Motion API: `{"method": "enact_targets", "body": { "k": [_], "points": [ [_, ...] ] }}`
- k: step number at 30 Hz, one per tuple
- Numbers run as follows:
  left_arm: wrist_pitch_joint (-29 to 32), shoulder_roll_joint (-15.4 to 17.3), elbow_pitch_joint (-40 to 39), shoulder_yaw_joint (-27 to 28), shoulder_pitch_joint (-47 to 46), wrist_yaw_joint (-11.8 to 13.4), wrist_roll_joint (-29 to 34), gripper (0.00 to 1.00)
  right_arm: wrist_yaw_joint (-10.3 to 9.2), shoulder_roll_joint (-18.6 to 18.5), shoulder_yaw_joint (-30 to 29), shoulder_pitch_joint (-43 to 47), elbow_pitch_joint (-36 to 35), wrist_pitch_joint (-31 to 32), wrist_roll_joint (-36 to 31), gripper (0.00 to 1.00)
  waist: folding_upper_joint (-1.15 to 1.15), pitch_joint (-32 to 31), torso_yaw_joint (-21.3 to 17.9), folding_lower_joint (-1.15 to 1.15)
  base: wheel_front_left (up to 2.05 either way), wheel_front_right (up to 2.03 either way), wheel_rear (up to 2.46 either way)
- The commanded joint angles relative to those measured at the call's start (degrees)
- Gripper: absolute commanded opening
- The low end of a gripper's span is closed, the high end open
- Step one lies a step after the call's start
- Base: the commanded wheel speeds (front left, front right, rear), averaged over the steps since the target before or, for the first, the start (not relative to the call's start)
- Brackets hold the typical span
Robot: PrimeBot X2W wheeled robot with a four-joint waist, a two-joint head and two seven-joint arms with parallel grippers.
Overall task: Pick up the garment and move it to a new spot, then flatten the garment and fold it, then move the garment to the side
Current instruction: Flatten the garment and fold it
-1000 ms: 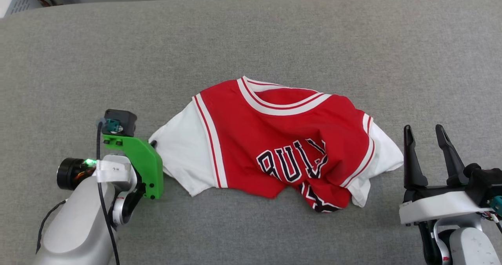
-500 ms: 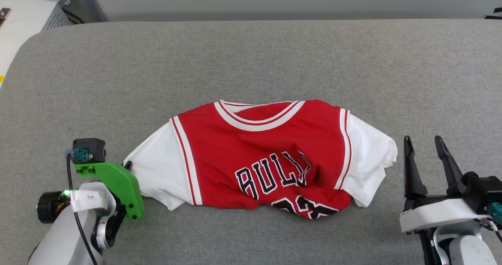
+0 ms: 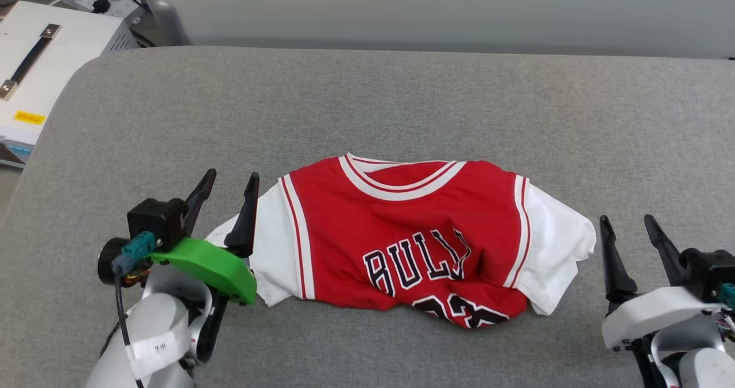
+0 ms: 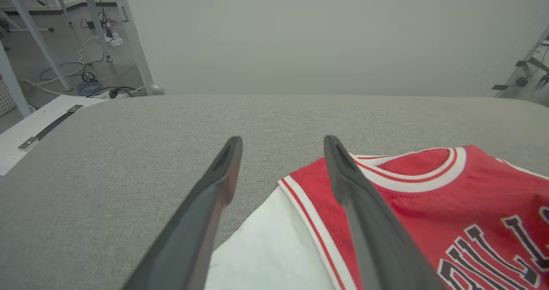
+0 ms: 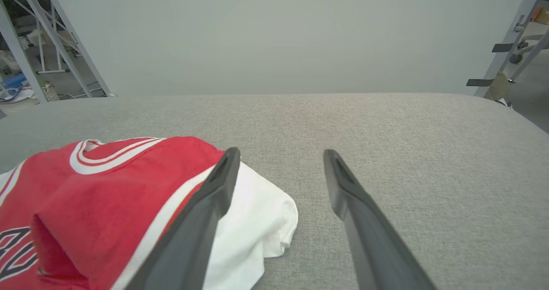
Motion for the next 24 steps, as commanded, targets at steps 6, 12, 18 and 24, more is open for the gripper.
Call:
{"method": "enact_targets", "body": {
  "k": [6, 12, 18, 24],
  "points": [
    [-4.8, -2.5, -3.0, -0.4, 3.5, 0.9, 2.0, 1.00, -0.04, -7.9, 1.1, -1.2, -1.9, 18.1, 3.8, 1.00, 0.00, -0.7, 2.6, 0.00, 0.00, 0.00, 0.00],
    [-5.5, -3.5, -3.1, -0.6, 4.5, 0.9, 2.9, 1.00, -0.04, -11.5, 0.8, -4.0, -2.2, 38.6, 9.3, 1.00, 0.00, -0.2, 4.4, 0.00, 0.00, 0.00, 0.00],
    [-5.7, -4.3, -2.9, -0.7, 3.6, 0.4, 3.3, 1.00, -0.04, -12.1, -0.2, -6.8, -1.9, 51.8, 11.0, 1.00, 0.00, 1.5, 6.2, 0.00, 0.00, 0.00, 0.00],
    [-5.9, -4.7, -2.7, -0.6, 2.5, -0.1, 3.6, 1.00, -0.04, -11.7, -0.3, -9.4, -0.7, 54.7, 10.1, 1.00, 0.00, 3.8, 7.8, 0.00, 0.00, 0.00, 0.00]
  ]
}}
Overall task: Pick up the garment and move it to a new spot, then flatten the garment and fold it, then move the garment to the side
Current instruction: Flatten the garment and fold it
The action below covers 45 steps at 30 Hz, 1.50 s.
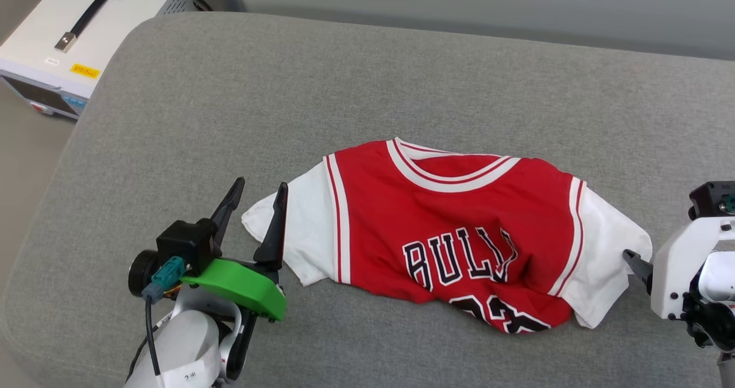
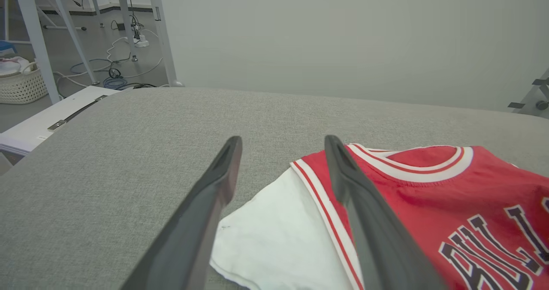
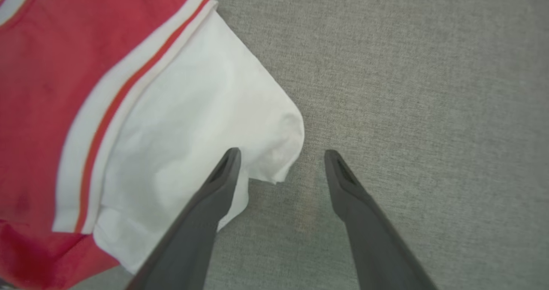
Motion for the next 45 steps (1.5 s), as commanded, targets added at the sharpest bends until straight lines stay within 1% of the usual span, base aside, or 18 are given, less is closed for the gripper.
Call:
{"method": "enact_targets", "body": {
  "k": [1, 10, 11, 12, 13, 14, 19, 21, 24, 30, 33, 34, 35, 38, 45],
  "points": [
    [-0.3, -0.3, 0.1, 0.2, -0.9, -0.3, 0.4, 1.00, -0.03, -0.1, 0.1, -1.1, 0.6, 0.3, -0.5, 1.00, 0.00, 1.4, 1.1, 0.00, 0.00, 0.00, 0.00],
    [-0.4, -0.4, 0.2, 0.7, -2.2, -0.7, 1.1, 1.00, -0.03, -0.4, 2.0, -2.0, 5.7, -0.2, -1.4, 1.00, 0.00, 3.7, 2.2, 0.00, 0.00, 0.00, 0.00],
    [-0.4, -0.4, 0.2, 0.7, -2.3, -0.7, 1.3, 1.00, -0.03, -0.6, 2.2, -1.9, 6.1, -0.3, -1.5, 0.86, 0.00, 3.8, 2.2, 0.00, 0.00, 0.00, 0.00],
    [-0.4, -0.5, 0.4, 0.7, -2.4, -0.8, 1.3, 1.00, -0.03, -0.9, 2.5, -1.8, 6.6, -0.4, -1.6, 0.29, 0.00, 3.9, 2.2, 0.00, 0.00, 0.00, 0.00],
    [-0.4, -0.5, 0.5, 0.7, -2.4, -0.8, 1.4, 1.00, -0.03, -1.2, 2.7, -1.7, 7.0, -0.6, -1.6, 0.17, 0.00, 3.9, 2.2, 0.00, 0.00, 0.00, 0.00],
    [-0.4, -0.5, 0.7, 0.7, -2.4, -0.8, 1.4, 1.00, -0.03, -1.6, 3.0, -1.7, 7.4, -0.8, -1.5, 0.00, 0.00, 3.8, 2.1, 0.00, 0.00, 0.00, 0.00],
    [-0.4, -0.4, 1.6, 1.1, -2.1, -0.8, 1.2, 1.00, -0.03, -3.7, 2.3, -1.4, 7.7, -2.0, -0.9, 0.00, 0.00, 2.5, 1.4, 0.00, 0.00, 0.00, 0.00],
    [-0.4, -0.3, 1.8, 1.4, -1.9, -0.8, 1.1, 1.00, -0.03, -5.2, 2.1, -1.2, 7.4, -2.1, -0.9, 0.00, 0.00, 1.9, 0.9, 0.00, 0.00, 0.00, 0.00],
    [-0.4, -0.2, 2.0, 1.6, -1.8, -0.8, 0.9, 1.00, -0.03, -9.4, 2.8, -1.1, 6.8, -1.7, -1.2, 0.00, 0.00, 1.3, 0.3, 0.00, 0.00, 0.00, 0.00],
    [-0.4, -0.1, 2.1, 1.6, -1.8, -1.0, 0.8, 1.00, -0.03, -16.3, 3.8, -2.0, 7.4, -1.8, -0.7, 0.00, 0.00, 1.3, -0.6, 0.00, 0.00, 0.00, 0.00],
    [-0.4, -0.1, 2.3, 1.3, -1.9, -1.1, 0.8, 1.00, -0.03, -17.1, 3.6, -2.9, 9.4, -2.4, -0.6, 0.00, 0.00, 1.5, -0.8, 0.00, 0.00, 0.00, 0.00],
    [-0.4, -0.2, 2.4, 1.2, -2.0, -1.1, 0.7, 1.00, -0.03, -16.8, 3.3, -3.2, 10.2, -2.9, -0.7, 0.81, 0.00, 1.5, -0.8, 0.00, 0.00, 0.00, 0.00],
    [-0.4, -0.2, 2.5, 1.2, -2.0, -1.1, 0.7, 1.00, -0.03, -16.4, 2.8, -3.4, 10.9, -3.4, -0.8, 1.00, 0.00, 1.5, -0.9, 0.00, 0.00, 0.00, 0.00],
    [-0.4, -0.2, 2.9, 1.0, -1.9, -1.2, 0.5, 1.00, -0.03, -14.8, 1.7, -3.9, 12.4, -5.4, -1.3, 1.00, 0.00, 1.1, -1.2, 0.00, 0.00, 0.00, 0.00],
    [-0.3, 0.2, 3.7, 1.2, -0.9, -1.3, -0.2, 1.00, -0.03, -12.3, -1.6, -4.8, 11.3, -14.8, -2.5, 1.00, 0.00, -1.8, -3.4, 0.00, 0.00, 0.00, 0.00]
  ]
}}
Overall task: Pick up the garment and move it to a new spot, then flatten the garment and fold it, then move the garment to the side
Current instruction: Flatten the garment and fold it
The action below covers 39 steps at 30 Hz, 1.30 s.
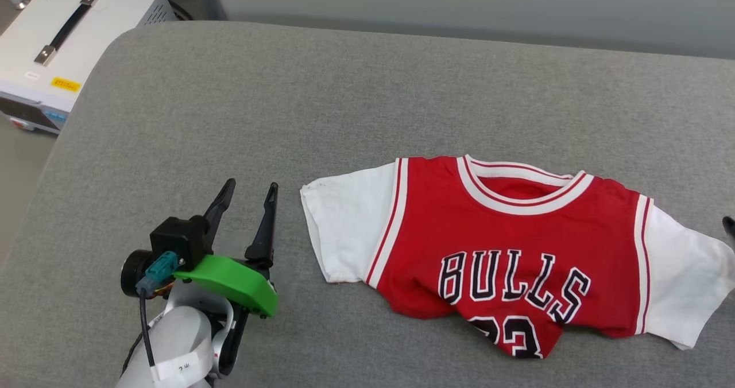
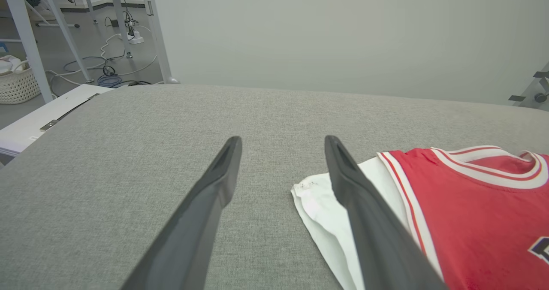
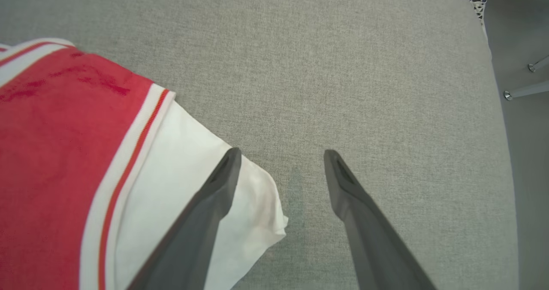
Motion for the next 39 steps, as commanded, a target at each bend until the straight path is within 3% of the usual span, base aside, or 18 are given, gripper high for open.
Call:
{"method": "enact_targets", "body": {
  "k": [1, 9, 20, 24, 27, 35, 39],
  "points": [
    [-0.3, 0.2, 0.0, 0.1, 0.5, -0.3, -0.6, 1.00, -0.04, 0.6, -0.6, -0.9, -0.8, -1.9, -0.4, 1.00, 0.00, -1.6, -1.4, 0.00, 0.00, 0.00, 0.00],
    [-0.3, -1.4, -0.7, 1.1, 2.5, -1.1, -2.5, 1.00, -0.04, 7.0, -2.6, 3.4, -8.7, -17.4, 3.2, 1.00, 0.00, -4.7, -4.2, 0.00, 0.00, 0.00, 0.00],
    [2.3, -0.2, 0.4, 0.7, 3.7, -2.4, -2.4, 1.00, -0.04, 14.6, -2.5, 12.3, -19.8, -29.1, 3.1, 1.00, 0.00, -3.8, -7.4, 0.00, 0.00, 0.00, 0.00],
    [10.5, 2.2, 0.7, -1.1, 0.6, -4.2, -3.3, 1.00, -0.04, 16.9, -2.8, 13.0, -22.2, -30.2, 2.0, 1.00, 0.00, -2.3, -8.8, 0.00, 0.00, 0.00, 0.00],
    [21.5, 4.9, 0.8, -2.2, -3.6, -6.0, -7.0, 1.00, -0.04, 18.3, -3.5, 12.8, -23.1, -29.9, 1.1, 1.00, 0.00, -1.0, -9.9, 0.00, 0.00, 0.00, 0.00],
    [45.7, 11.5, 4.0, -3.8, -15.5, -6.8, -12.1, 1.00, -0.04, 18.9, -2.3, 11.5, -22.9, -29.6, -0.4, 1.00, 0.00, 2.5, -12.1, 0.00, 0.00, 0.00, 0.00],
    [52.6, 12.7, 6.2, -4.5, -18.9, -7.0, -13.8, 1.00, -0.04, 19.5, -2.3, 10.3, -22.4, -30.3, -0.4, 1.00, 0.00, 4.0, -13.2, 0.00, 0.00, 0.00, 0.00]
  ]
}}
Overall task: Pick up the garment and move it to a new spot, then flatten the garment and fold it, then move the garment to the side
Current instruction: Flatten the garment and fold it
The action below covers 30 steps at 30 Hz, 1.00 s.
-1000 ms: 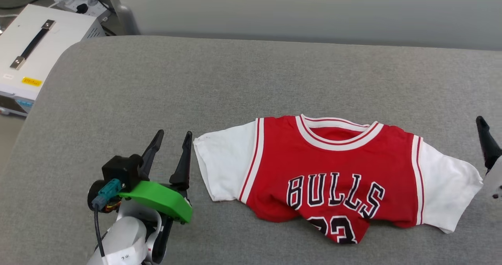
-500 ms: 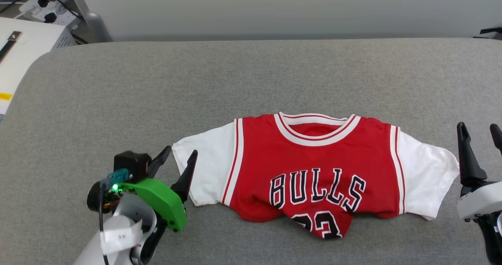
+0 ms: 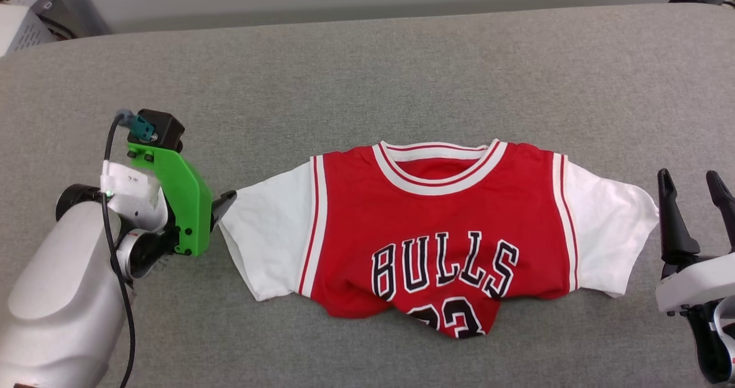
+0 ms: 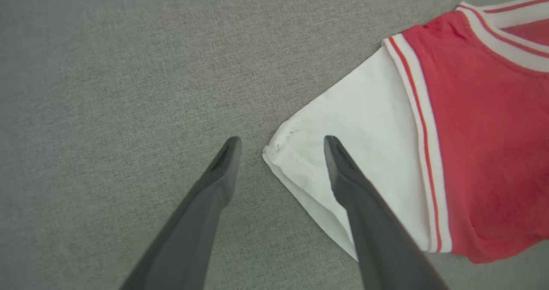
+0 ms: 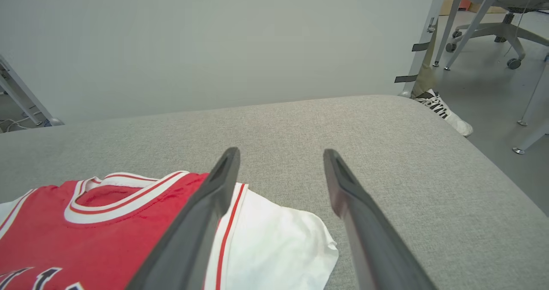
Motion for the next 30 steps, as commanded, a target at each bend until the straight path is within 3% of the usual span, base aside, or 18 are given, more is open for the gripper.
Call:
{"method": "enact_targets", "body": {
  "k": [1, 7, 18, 20, 30],
  "points": [
    [1.8, 0.6, 0.9, -0.6, -1.5, -0.4, -0.3, 1.00, -0.04, 0.3, 0.0, -1.0, 0.3, -0.6, 0.0, 1.00, 0.00, 1.8, -1.5, 0.00, 0.00, 0.00, 0.00],
    [6.2, 1.7, 3.8, -2.7, -2.8, -0.6, -0.4, 1.00, -0.04, 0.6, 0.8, -1.9, 1.2, -1.2, -0.1, 1.00, 0.00, 3.4, -2.6, 0.00, 0.00, 0.00, 0.00],
    [4.5, 0.7, 8.2, -4.4, -2.1, -0.8, -1.3, 1.00, -0.04, 0.5, 0.8, -2.4, 1.8, -1.3, -0.3, 1.00, 0.00, 5.0, -3.1, 0.00, 0.00, 0.00, 0.00],
    [4.5, 0.0, 8.6, -4.7, -1.9, -0.9, -2.8, 0.00, -0.04, 0.4, 0.8, -2.4, 1.8, -1.1, -0.4, 1.00, 0.00, 5.1, -2.9, 0.00, 0.00, 0.00, 0.00],
    [-3.2, -0.3, 7.0, -2.8, -0.8, -0.3, -4.4, 0.00, -0.04, -0.8, 0.9, -1.4, 2.3, 1.9, -1.0, 1.00, 0.00, 2.4, -0.9, 0.00, 0.00, 0.00, 0.00]
  ]
}}
